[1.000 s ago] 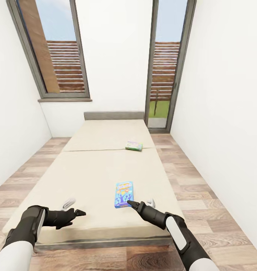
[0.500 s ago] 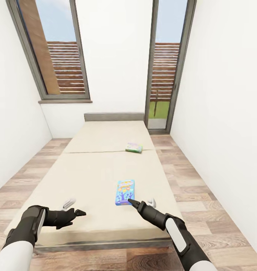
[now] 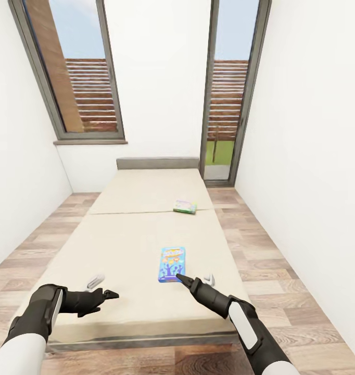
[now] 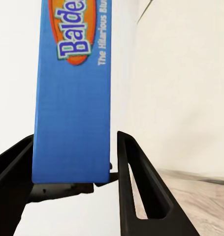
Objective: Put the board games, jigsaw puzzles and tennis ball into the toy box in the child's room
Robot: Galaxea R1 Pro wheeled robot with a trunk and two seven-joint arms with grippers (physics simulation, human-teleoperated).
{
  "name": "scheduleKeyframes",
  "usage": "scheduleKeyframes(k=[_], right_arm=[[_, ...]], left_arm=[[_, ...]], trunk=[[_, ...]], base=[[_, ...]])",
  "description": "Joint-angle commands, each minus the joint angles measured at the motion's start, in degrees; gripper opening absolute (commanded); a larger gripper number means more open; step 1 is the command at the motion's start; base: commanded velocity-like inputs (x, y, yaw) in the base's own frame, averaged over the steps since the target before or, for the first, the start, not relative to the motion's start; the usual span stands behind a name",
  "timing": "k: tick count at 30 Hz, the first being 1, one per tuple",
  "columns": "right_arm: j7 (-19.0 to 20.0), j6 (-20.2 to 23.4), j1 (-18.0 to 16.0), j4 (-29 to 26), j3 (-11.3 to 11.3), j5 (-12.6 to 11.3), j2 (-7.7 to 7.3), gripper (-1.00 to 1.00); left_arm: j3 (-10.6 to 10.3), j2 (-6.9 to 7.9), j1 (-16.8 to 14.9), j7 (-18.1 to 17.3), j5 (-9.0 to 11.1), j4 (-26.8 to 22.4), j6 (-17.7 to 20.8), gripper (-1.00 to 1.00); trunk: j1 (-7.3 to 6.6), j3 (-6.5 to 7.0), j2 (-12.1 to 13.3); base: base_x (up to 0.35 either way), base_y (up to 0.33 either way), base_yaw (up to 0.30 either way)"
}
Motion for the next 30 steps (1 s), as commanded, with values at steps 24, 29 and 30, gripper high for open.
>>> scheduleKeyframes(k=[24, 29, 30], right_arm=[[-2.22, -1.88, -0.25, 0.14, -0.01, -0.02, -0.24, -1.00], [-2.36, -1.90, -0.21, 0.07, -0.12, -0.17, -0.32, -1.00], [-2.39, -1.90, -0.21, 0.07, -0.15, -0.21, -0.33, -1.00]], left_arm=[[0.20, -0.03, -0.06, -0.58, -0.62, -0.04, 0.26, 1.00], [0.26, -0.02, -0.06, -0.58, -0.68, -0.04, 0.26, 1.00], [0.32, 0.01, -0.06, -0.58, -0.70, -0.04, 0.26, 1.00]], trunk=[[-5.28, 4.26, 9.61], [-6.38, 5.15, 11.61], [-6.60, 5.33, 12.02]], base=[[0.000, 0.000, 0.000], [0.000, 0.000, 0.000], [0.000, 0.000, 0.000]])
